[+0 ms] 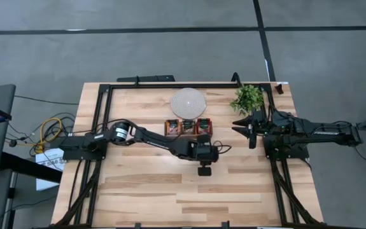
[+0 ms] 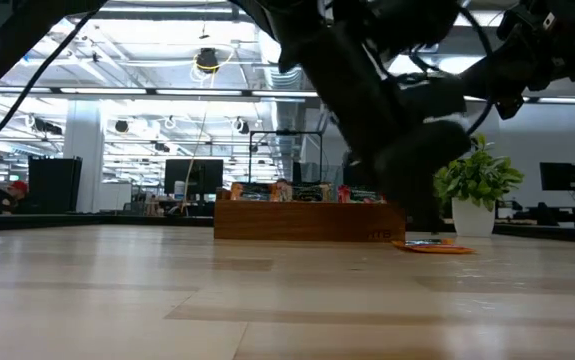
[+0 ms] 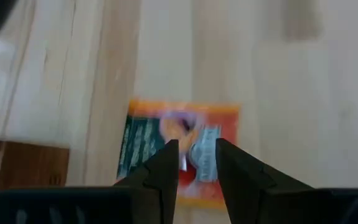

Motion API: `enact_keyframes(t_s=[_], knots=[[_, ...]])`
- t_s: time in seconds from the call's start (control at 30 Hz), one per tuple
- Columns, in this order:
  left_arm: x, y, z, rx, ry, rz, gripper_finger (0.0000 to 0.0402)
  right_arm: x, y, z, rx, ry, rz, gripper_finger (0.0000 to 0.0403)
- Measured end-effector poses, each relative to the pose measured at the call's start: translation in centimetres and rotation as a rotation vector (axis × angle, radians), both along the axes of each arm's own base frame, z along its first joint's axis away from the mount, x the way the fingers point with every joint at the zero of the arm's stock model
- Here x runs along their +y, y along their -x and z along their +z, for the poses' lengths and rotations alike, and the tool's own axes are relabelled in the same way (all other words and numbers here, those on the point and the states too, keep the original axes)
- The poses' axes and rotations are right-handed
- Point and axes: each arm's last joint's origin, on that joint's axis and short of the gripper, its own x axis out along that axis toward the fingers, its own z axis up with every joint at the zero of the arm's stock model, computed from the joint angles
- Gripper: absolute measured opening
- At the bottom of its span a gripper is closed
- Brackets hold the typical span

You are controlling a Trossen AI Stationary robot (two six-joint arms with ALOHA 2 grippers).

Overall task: Pick & Place Tea
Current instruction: Put the orange tea bag into the left slot of the wooden organizer

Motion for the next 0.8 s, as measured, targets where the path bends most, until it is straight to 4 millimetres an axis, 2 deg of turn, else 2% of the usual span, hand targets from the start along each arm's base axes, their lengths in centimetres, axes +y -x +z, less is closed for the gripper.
enact_keyframes(t_s=[0.13, 0.43, 0.8], knots=[[0.1, 0.2, -0.9, 0.044, 0.001, 0.031, 0.0099, 0.0, 0.0, 0.0, -0.001, 0.000, 0.000, 0.0118], [0.0, 2.0, -2.0, 0.256, 0.052, 0.106, 0.0099, 0.0, 0.0, 0.0, -0.001, 0.000, 0.001, 0.0118], [-1.8, 5.4, 1.6, 0.523, 0.063, 0.186, 0.0099, 0.0, 0.0, 0.0, -0.003, 0.000, 0.000, 0.0118]])
